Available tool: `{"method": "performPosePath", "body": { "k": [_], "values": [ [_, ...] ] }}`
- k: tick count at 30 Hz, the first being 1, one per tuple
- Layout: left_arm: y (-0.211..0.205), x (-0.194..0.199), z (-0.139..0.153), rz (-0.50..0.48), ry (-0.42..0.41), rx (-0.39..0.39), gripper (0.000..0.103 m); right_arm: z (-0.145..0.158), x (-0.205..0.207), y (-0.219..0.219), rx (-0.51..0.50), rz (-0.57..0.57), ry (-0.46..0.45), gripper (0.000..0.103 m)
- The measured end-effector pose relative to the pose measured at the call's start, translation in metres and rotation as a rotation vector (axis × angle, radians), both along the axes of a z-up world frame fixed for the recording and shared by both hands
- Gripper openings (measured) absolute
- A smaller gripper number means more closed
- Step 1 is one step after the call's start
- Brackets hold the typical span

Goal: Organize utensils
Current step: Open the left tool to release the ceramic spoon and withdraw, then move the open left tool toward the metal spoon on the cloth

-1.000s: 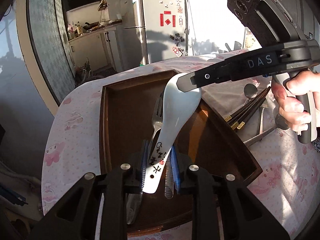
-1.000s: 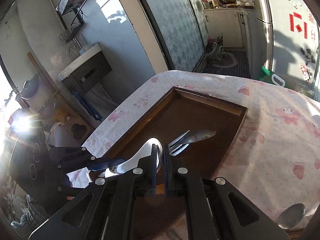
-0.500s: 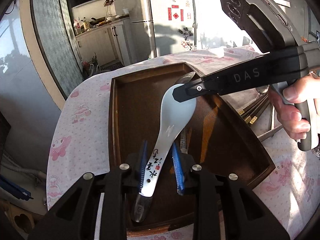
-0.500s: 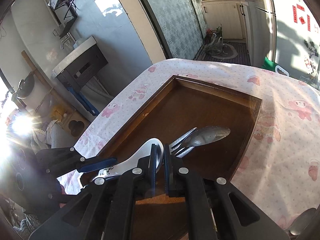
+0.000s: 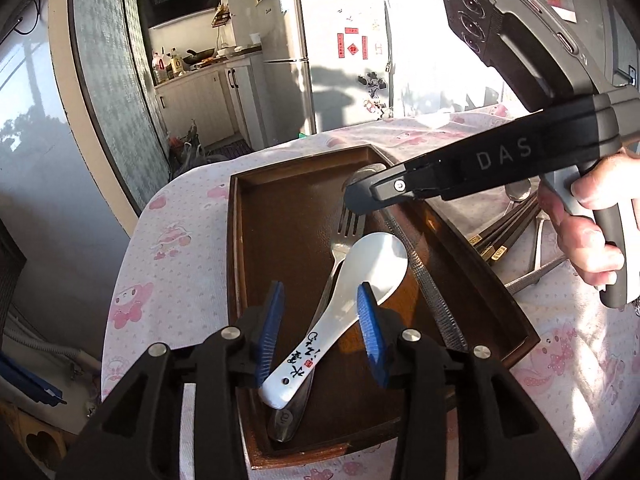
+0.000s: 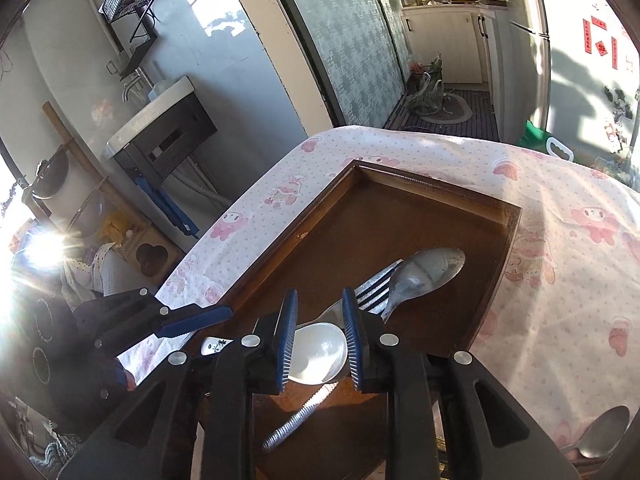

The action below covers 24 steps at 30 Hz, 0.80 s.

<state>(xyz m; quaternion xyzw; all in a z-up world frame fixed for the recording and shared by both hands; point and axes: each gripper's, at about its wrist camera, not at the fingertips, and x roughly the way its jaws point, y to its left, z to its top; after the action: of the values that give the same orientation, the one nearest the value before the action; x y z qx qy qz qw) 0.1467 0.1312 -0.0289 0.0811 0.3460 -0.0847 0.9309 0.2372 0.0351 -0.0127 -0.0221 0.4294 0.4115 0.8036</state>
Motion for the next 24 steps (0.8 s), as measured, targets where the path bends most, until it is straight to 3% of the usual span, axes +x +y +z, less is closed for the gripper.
{"method": "performPosePath", "body": {
  "k": [2,6,11,18,24],
  "values": [
    [-0.002,-0.004,0.005,-0.036,-0.021,-0.041,0.064,0.010,-0.006,-0.019,-0.007,-0.013,-0.021,0.032],
    [-0.014,-0.013,0.012,-0.121,-0.044,-0.111,0.069,0.030,-0.021,-0.080,-0.030,-0.082,-0.066,0.047],
    [-0.055,-0.019,0.012,-0.207,-0.037,-0.094,0.073,0.036,-0.034,-0.165,-0.040,-0.195,-0.077,0.052],
    [-0.118,-0.021,0.007,-0.304,0.010,-0.065,0.074,-0.002,-0.063,-0.240,-0.029,-0.298,-0.004,0.052],
    [-0.171,-0.021,-0.010,-0.408,0.023,-0.049,0.074,-0.038,-0.095,-0.252,-0.035,-0.317,0.086,0.051]
  ]
}}
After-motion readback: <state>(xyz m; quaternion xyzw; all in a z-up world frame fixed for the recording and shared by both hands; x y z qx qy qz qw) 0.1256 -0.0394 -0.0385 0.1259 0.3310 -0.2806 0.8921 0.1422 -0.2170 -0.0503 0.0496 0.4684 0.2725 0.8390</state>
